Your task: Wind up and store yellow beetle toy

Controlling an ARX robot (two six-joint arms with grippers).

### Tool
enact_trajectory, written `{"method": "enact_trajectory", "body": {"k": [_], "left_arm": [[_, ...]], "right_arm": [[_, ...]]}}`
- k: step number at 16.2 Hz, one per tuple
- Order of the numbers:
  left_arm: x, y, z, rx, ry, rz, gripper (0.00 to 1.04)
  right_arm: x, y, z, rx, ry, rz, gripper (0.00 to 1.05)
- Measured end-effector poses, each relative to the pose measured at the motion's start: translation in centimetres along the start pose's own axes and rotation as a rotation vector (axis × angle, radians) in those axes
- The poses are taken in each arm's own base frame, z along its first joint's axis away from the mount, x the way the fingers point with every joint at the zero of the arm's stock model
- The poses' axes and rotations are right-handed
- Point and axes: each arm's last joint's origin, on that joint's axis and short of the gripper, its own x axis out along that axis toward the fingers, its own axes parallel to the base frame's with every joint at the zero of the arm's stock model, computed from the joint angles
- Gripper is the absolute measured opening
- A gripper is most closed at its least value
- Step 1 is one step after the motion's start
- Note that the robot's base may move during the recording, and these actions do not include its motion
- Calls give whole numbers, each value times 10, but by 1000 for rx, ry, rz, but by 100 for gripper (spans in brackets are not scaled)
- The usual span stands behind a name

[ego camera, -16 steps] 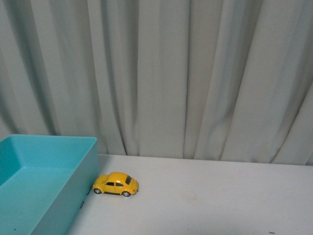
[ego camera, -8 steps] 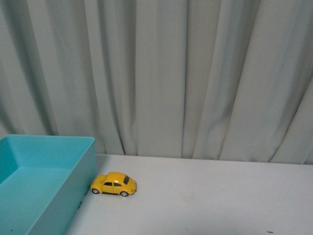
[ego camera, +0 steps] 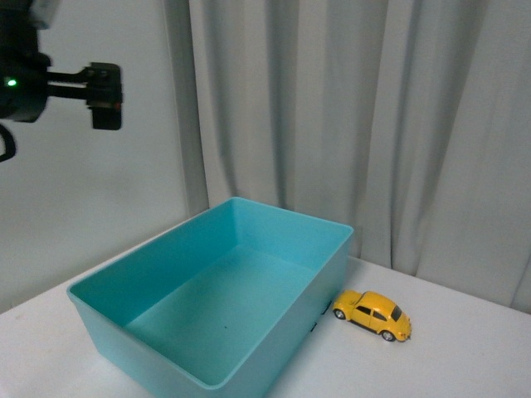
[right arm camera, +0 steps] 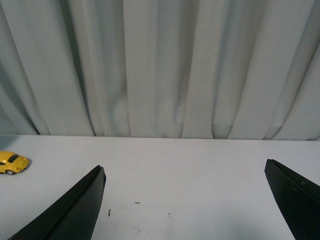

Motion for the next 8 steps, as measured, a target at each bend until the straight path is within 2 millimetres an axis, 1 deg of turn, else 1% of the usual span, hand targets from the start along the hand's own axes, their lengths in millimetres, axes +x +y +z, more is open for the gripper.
{"method": "enact_trajectory", "body": {"k": [2,4,5,7,8], "left_arm": [[30,-27,21,139,49,-188,98],[63,-65,37,309,107,-369,98],[77,-81,39,381,143,-447,98],[105,-110,37,535,234,-602,98],[116,-119,34,602,278,-666,98]], "right_arm": [[0,0,0,0,0,0,98],[0,0,0,0,0,0,98],[0,0,0,0,0,0,98],[0,0,0,0,0,0,98],[0,0,0,0,0,0,98]]}}
